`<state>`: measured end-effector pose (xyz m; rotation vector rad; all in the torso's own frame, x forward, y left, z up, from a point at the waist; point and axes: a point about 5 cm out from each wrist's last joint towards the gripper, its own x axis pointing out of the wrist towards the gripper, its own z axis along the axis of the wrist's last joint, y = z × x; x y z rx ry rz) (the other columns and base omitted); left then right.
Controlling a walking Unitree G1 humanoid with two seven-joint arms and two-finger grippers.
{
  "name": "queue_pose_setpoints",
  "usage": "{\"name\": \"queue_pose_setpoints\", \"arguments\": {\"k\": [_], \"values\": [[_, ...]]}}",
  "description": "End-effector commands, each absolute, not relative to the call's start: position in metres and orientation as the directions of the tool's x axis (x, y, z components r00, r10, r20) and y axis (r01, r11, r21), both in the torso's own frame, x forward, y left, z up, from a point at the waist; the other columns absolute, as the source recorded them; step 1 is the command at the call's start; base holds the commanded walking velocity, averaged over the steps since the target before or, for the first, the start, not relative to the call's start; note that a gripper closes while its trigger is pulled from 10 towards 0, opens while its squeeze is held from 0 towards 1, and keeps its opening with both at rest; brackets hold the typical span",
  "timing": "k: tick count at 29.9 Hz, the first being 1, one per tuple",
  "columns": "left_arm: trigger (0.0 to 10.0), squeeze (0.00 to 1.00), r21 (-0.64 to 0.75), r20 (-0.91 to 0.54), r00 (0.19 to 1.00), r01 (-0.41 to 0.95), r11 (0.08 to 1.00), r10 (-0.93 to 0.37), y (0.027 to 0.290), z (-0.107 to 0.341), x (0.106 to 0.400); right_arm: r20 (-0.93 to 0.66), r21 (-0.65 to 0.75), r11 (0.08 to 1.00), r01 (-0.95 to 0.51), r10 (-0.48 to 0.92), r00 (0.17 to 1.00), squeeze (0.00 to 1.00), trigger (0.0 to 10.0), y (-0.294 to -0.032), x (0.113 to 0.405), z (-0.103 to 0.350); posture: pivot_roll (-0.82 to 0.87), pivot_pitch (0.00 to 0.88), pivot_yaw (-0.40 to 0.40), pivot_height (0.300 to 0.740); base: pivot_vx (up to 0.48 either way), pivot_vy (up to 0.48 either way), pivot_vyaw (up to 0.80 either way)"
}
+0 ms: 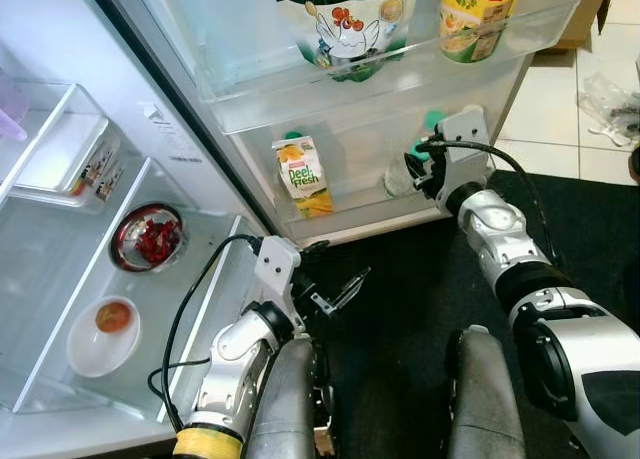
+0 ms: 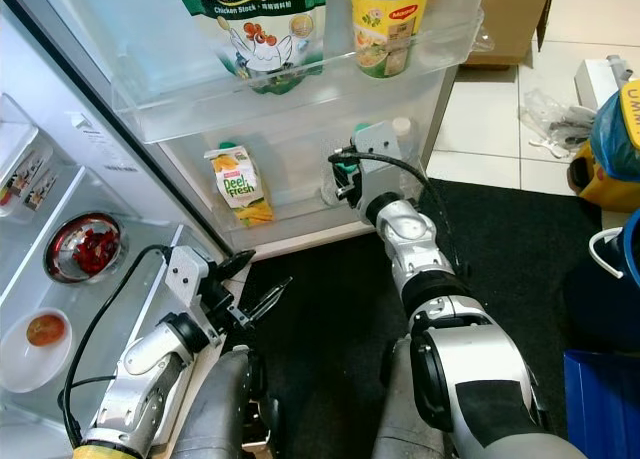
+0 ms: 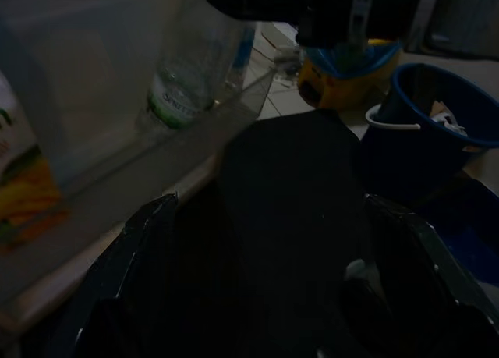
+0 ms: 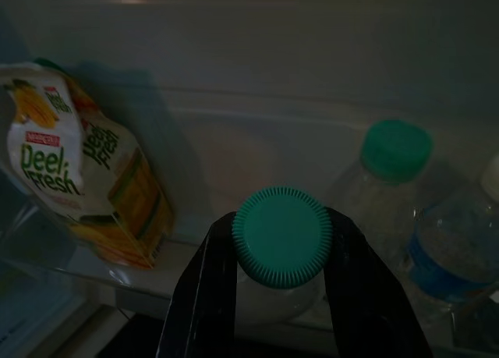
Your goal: Restocking fridge
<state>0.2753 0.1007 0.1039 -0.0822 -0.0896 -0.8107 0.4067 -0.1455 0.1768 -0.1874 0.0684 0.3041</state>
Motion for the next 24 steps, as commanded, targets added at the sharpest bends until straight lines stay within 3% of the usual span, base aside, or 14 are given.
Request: {"name": "queue_pose_setpoints", "arguments": {"k": [1,10,11,12,15,16,17,18,19,20,21,24], "values": [[10.0,0.0,-0.064,0.091,0.69,0.723,0.688,-0.718,0.1,0.098,0.27,-0.135,-0.179,0.931,-0.319,0.298,0.945,0.0,10.0,-0.14,0.405,0.169,0.02,0.409,0.158,0.6,0.0,0.0,0.0],[10.0,0.0,-0.083,0.081,0.692,0.722,0.687,-0.717,0.095,0.096,0.263,-0.144,-0.163,0.943,-0.292,0.27,0.952,0.0,10.0,-0.142,0.405,0.165,0.02,0.406,0.148,0.6,0.0,0.0,0.0],[10.0,0.0,-0.085,0.081,0.692,0.722,0.687,-0.717,0.094,0.096,0.262,-0.142,-0.167,0.943,-0.286,0.264,0.954,0.11,10.0,-0.143,0.405,0.165,0.03,0.404,0.147,0.6,0.0,0.0,0.0],[10.0,0.0,-0.087,0.08,0.692,0.722,0.687,-0.717,0.093,0.096,0.262,-0.139,-0.168,0.944,-0.284,0.262,0.955,0.81,10.0,-0.144,0.405,0.165,0.03,0.403,0.145,0.6,0.0,0.0,0.0],[10.0,0.0,-0.087,0.078,0.693,0.721,0.688,-0.717,0.093,0.095,0.261,-0.108,-0.173,0.947,-0.27,0.254,0.961,0.82,10.0,-0.144,0.406,0.171,0.02,0.402,0.144,0.6,0.0,0.0,0.0],[10.0,0.0,-0.087,0.078,0.693,0.721,0.688,-0.717,0.093,0.095,0.261,-0.108,-0.173,0.947,-0.27,0.254,0.961,0.82,10.0,-0.144,0.406,0.171,0.02,0.402,0.144,0.6,0.0,0.0,0.0],[10.0,0.0,-0.087,0.077,0.694,0.72,0.689,-0.716,0.093,0.095,0.261,-0.089,-0.175,0.948,-0.265,0.253,0.963,0.64,10.0,-0.144,0.407,0.175,0.02,0.396,0.141,0.6,0.0,0.0,0.0],[10.0,0.0,-0.087,0.077,0.695,0.719,0.689,-0.715,0.093,0.095,0.261,-0.081,-0.177,0.948,-0.264,0.253,0.964,0.64,10.0,-0.144,0.408,0.177,0.02,0.396,0.141,0.6,0.0,0.0,0.0],[10.0,0.0,-0.086,0.077,0.696,0.718,0.69,-0.714,0.093,0.095,0.262,-0.06,-0.173,0.948,-0.266,0.26,0.964,0.19,10.0,-0.144,0.409,0.182,0.02,0.39,0.137,0.6,0.0,0.0,0.0],[10.0,0.0,-0.086,0.077,0.696,0.718,0.69,-0.714,0.093,0.095,0.262,-0.06,-0.173,0.948,-0.266,0.26,0.964,0.19,10.0,-0.144,0.409,0.182,0.02,0.39,0.137,0.6,0.0,0.0,0.0],[10.0,0.0,-0.085,0.077,0.696,0.718,0.691,-0.714,0.093,0.096,0.262,-0.046,-0.169,0.948,-0.268,0.264,0.963,0.0,10.0,-0.143,0.409,0.185,0.02,0.389,0.136,0.6,0.0,0.0,0.0],[10.0,0.0,-0.083,0.083,0.702,0.712,0.697,-0.708,0.093,0.097,0.267,0.014,-0.157,0.947,-0.281,0.286,0.958,0.0,10.0,-0.143,0.412,0.2,0.01,0.369,0.126,0.6,0.0,0.0,0.0]]}}
